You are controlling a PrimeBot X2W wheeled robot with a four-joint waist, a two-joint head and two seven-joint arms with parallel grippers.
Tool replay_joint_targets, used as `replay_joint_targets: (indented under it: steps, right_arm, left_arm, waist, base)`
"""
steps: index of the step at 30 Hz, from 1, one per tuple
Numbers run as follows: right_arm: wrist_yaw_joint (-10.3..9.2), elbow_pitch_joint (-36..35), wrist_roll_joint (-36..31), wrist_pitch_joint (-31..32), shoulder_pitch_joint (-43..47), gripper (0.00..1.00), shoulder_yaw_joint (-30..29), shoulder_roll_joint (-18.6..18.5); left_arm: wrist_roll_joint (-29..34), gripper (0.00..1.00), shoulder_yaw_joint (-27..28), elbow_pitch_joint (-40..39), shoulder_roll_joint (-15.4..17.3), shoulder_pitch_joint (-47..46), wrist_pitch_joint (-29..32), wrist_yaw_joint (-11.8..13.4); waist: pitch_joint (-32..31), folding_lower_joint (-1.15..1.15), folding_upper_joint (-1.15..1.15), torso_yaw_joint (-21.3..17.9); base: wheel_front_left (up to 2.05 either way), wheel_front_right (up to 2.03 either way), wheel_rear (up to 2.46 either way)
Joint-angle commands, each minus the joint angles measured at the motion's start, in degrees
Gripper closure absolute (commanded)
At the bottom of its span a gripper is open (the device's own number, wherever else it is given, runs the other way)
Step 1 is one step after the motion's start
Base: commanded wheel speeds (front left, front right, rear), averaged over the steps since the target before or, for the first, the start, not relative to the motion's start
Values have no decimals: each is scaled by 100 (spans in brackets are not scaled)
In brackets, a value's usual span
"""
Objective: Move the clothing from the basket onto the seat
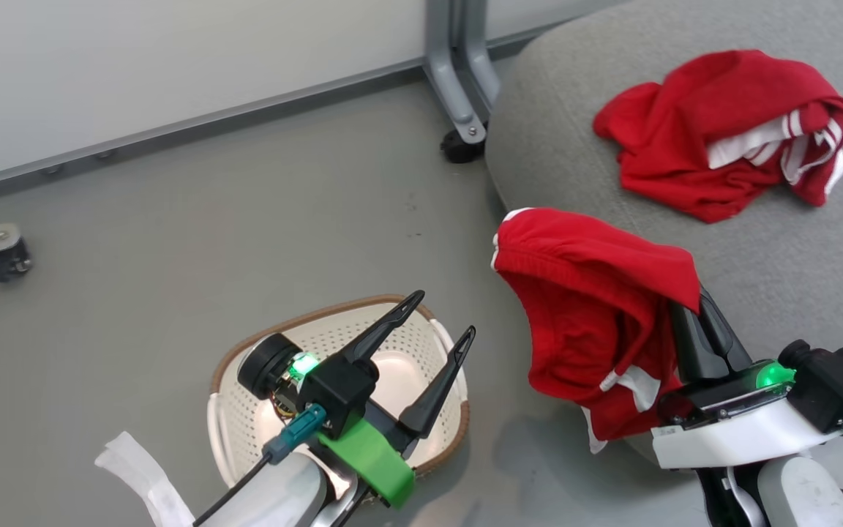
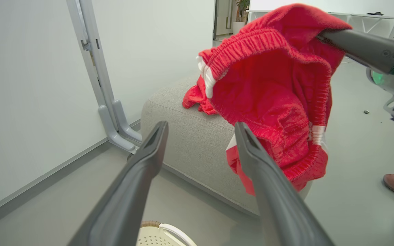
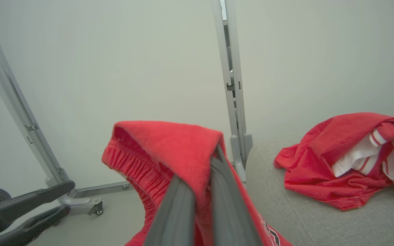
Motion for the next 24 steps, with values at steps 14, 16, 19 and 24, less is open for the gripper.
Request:
replay_joint_targets:
  steps: [14, 16, 19, 24]
  right_arm:
    - [-9, -308, 63, -10, 211, 100, -579, 217]
    - [-9, -380, 61, -9, 287, 100, -705, 237]
    - [-9, -465, 240, -10, 408, 100, -897, 233]
    - [-9, -606, 403, -10, 316, 100, -1169, 233]
  left_arm:
    - [243, 0, -279, 130, 365, -227, -46, -473]
    - [226, 0, -390, 229, 338, -292, -47, -533]
    - [197, 0, -560, 363, 295, -452, -48, -586]
    - [184, 0, -906, 521, 265, -711, -50, -632]
  waist:
    - [785, 0, 0, -1573]
    - [862, 0, 0, -1596]
    - [983, 0, 0, -1618]
    - [1197, 0, 0, -1633]
  base:
    - [0, 0, 0]
    - [0, 0, 0]
    - [0, 0, 0]
    - [0, 0, 0]
